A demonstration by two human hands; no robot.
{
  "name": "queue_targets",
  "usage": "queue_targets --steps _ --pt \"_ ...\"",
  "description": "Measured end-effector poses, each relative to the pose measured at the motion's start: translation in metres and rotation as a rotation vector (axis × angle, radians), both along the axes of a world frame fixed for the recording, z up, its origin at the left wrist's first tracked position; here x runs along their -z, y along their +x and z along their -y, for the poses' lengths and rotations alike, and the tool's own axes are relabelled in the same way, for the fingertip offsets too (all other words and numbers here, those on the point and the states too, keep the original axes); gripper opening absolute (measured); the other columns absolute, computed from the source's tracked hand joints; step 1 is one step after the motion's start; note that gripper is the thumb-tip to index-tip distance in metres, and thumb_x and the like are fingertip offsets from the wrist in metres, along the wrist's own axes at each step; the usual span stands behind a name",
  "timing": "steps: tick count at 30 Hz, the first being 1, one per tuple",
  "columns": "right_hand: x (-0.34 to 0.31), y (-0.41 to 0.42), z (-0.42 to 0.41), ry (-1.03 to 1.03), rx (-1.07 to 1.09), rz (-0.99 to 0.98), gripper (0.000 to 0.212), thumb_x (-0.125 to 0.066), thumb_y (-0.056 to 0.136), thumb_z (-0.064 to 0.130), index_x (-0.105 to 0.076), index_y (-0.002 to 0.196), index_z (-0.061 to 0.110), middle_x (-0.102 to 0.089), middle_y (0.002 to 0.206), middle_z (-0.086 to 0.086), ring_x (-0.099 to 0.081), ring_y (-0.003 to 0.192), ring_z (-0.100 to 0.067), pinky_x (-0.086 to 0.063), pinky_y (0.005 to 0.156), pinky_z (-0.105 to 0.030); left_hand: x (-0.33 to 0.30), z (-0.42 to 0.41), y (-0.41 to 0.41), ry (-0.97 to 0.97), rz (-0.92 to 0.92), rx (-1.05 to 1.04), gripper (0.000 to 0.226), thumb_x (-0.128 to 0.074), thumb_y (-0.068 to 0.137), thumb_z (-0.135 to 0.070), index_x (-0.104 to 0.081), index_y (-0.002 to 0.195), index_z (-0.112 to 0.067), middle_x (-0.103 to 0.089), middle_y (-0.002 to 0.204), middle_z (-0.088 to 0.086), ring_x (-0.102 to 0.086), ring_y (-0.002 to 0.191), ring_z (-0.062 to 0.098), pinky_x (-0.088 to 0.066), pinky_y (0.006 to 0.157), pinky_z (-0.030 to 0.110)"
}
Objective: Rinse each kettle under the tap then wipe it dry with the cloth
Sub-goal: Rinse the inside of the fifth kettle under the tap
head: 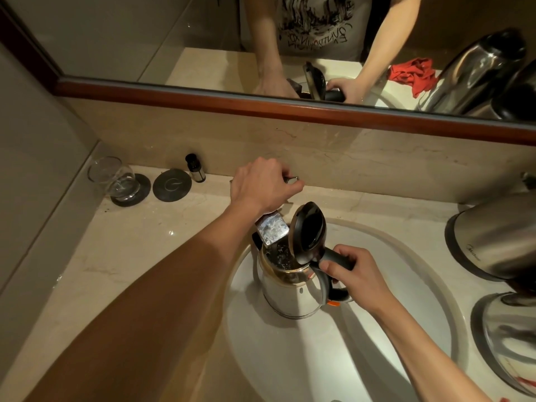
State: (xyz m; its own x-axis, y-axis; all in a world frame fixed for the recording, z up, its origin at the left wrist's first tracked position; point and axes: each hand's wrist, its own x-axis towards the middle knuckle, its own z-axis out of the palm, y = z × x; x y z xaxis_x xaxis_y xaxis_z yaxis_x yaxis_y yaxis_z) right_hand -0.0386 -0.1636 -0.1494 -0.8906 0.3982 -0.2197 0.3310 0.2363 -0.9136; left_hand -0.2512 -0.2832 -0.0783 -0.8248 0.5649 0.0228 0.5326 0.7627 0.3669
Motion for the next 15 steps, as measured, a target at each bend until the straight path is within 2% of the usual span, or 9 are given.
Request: queue_targets --steps 3,6,9,15 --pt "0.0006 0.0012 -0.0008 -0.013 0.002 -0.001 0.049 -0.07 0.064 0.052 -0.058 0.064 0.004 -0.056 0.056 -0.011 -0.054 0.059 -0.022 -0.04 0.064 -0.037 0.0008 -0.0001 -0.0003 0.005 0.005 -0.001 0.043 -0.055 0.083 -0.063 -0.066 0.072 -0.023 -0.058 0.06 -0.005 -0.061 0.065 0.023 -0.049 0.065 0.032" --pt "0.0019 0.0041 -0.0008 -0.023 0.0 -0.006 0.056 -0.07 0.064 0.052 -0.058 0.067 -0.003 -0.056 0.059 -0.021 -0.053 0.059 -0.022 -0.04 0.064 -0.037 0.0012 0.0003 -0.001 0.01 0.008 -0.002 0.044 -0.054 0.083 -0.063 -0.065 0.07 -0.023 -0.06 0.06 -0.005 -0.061 0.065 0.022 -0.05 0.069 0.033" --pt "0.0024 0.005 -0.0008 -0.026 0.006 -0.01 0.057 -0.07 0.065 0.051 -0.057 0.068 -0.004 -0.056 0.061 -0.023 -0.053 0.059 -0.024 -0.04 0.064 -0.038 -0.0003 0.0002 -0.0005 0.006 0.006 -0.001 0.044 -0.055 0.084 -0.062 -0.064 0.068 -0.022 -0.059 0.06 -0.005 -0.06 0.066 0.022 -0.044 0.066 0.032" --pt "0.0006 0.0034 0.0001 -0.02 -0.007 0.003 0.053 -0.07 0.063 0.051 -0.056 0.064 0.0 -0.053 0.055 -0.004 -0.05 0.058 -0.02 -0.037 0.062 -0.035 -0.0009 0.0003 0.0002 -0.002 -0.006 0.004 0.042 -0.055 0.084 -0.06 -0.067 0.072 -0.022 -0.057 0.06 -0.005 -0.06 0.066 0.023 -0.042 0.061 0.03"
